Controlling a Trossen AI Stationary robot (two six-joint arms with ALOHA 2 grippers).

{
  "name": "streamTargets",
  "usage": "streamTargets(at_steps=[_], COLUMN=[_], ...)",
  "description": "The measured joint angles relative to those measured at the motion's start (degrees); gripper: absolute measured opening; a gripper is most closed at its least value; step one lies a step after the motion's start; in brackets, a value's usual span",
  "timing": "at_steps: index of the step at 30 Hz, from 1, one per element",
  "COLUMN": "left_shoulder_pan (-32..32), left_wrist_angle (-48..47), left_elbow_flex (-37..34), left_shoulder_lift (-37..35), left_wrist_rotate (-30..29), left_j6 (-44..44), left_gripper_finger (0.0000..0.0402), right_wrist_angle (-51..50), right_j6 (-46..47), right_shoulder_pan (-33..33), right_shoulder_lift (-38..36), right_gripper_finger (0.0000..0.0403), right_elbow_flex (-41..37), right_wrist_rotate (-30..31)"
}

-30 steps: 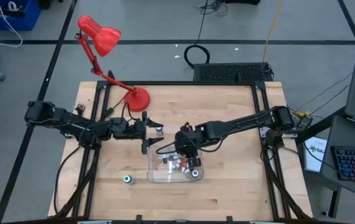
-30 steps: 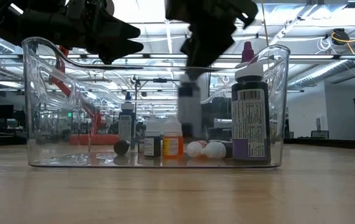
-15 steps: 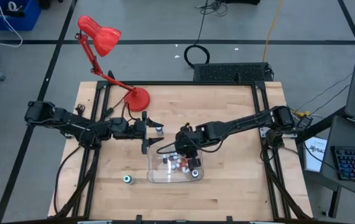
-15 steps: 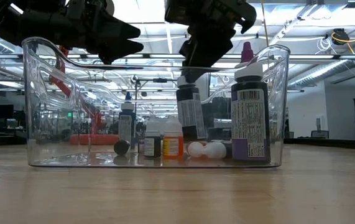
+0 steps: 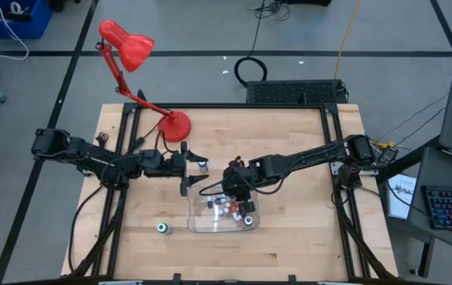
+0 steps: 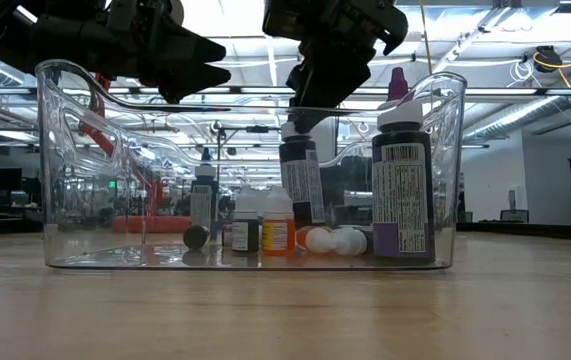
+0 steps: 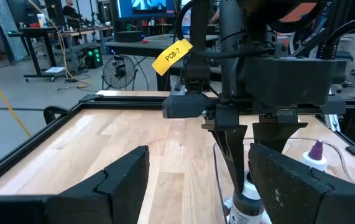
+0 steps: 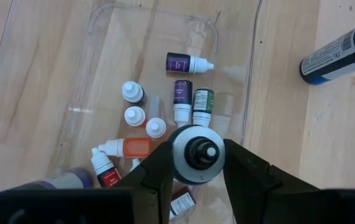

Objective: Pick & Place food coloring
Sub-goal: Put the large black food coloring into the bin, then put the large blue food coloring into the bin

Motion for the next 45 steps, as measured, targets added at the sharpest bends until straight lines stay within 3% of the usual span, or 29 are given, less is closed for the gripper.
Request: streamTargets(at_steps=[34, 41, 45], left_shoulder_pan=[0.0, 0.0, 0.0], left_wrist_angle=[0.0, 0.0, 0.0], left_elbow_flex=[0.0, 0.0, 0.0], left_shoulder_lift=[0.0, 0.0, 0.0], left_wrist_rotate=[0.1, 0.1, 0.1], left_j6=[0.0, -1.3, -2.0], left_gripper_finger=[0.0274, 0.0274, 0.0274], right_wrist_angle=[2.2, 1.4, 1.4], right_j6=[4.7, 9.2, 10.1], right_shoulder_pan=[-1.5, -0.9, -0.6], right_shoulder_lift=[-0.8, -0.9, -3.3], right_gripper_finger=[0.0103, 0.0237, 0.0272], right_elbow_flex=[-4.6, -5.0, -5.0], right_wrist_rotate=[0.1, -0.1, 0.4])
